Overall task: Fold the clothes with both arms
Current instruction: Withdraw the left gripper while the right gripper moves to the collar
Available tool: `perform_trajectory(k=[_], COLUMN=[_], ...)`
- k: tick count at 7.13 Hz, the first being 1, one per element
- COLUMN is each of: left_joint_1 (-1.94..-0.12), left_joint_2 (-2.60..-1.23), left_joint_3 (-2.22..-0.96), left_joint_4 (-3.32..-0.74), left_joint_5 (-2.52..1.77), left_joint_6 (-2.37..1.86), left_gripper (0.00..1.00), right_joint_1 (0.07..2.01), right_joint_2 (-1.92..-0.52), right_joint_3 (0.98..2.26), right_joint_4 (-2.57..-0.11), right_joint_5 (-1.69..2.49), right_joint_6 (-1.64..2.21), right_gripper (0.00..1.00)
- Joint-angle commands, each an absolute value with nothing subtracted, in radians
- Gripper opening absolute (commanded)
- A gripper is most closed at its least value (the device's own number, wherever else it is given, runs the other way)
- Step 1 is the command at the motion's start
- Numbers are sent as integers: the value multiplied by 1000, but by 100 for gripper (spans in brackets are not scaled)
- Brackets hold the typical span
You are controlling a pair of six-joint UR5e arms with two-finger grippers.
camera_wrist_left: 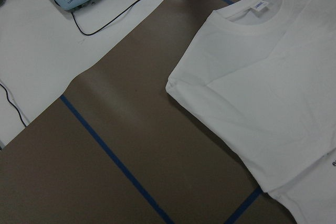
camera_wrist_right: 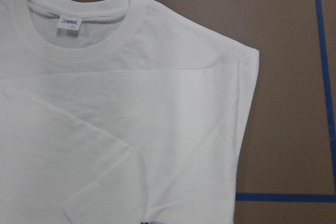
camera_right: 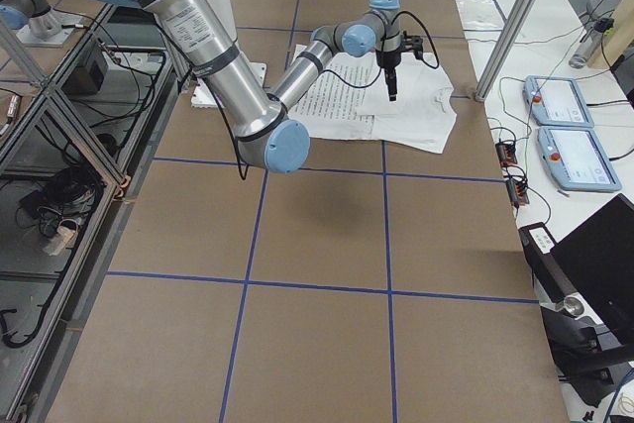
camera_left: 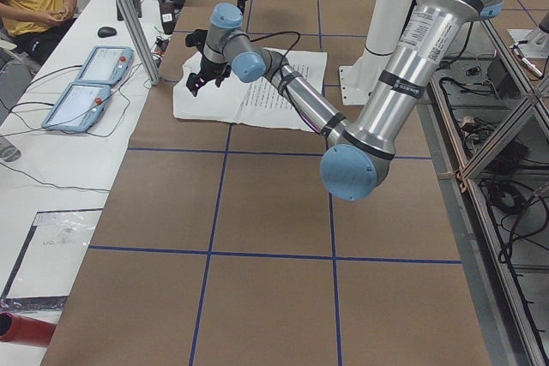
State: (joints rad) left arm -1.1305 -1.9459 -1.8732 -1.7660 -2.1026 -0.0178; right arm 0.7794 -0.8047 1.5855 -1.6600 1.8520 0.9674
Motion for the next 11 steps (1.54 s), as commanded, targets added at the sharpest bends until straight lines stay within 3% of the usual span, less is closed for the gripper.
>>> perform_trajectory(k=[1, 4, 6, 9, 11], left_joint_1=[-1150, -1149, -1150, -1147, -1146], left_joint_2=[-1907, -1905, -1902, -1868, -1867], left_joint_3=[-1901, -1902, -1928, -1959, -1944], left_joint_4=[-1767, -1772, -1772, -1775, -1775], left_joint_5=[-2120, -2115, -2118, -2120, -2120], left_joint_6=[9, -1, -8, -8, -8], left_gripper=[100, 100, 100, 100, 100], right_joint_1=[675, 592, 589, 588, 552], right_joint_2=[-675, -615, -612, -617, -603], right_joint_3=[1429, 1282, 1253, 1235, 1186], right_joint_4=[-1661, -1657, -1651, -1590, -1532], right_joint_5=[1731, 1570, 1565, 1563, 1548], right_joint_6=[1090, 1123, 1115, 1123, 1167], right_gripper=[100, 94, 85, 85, 78])
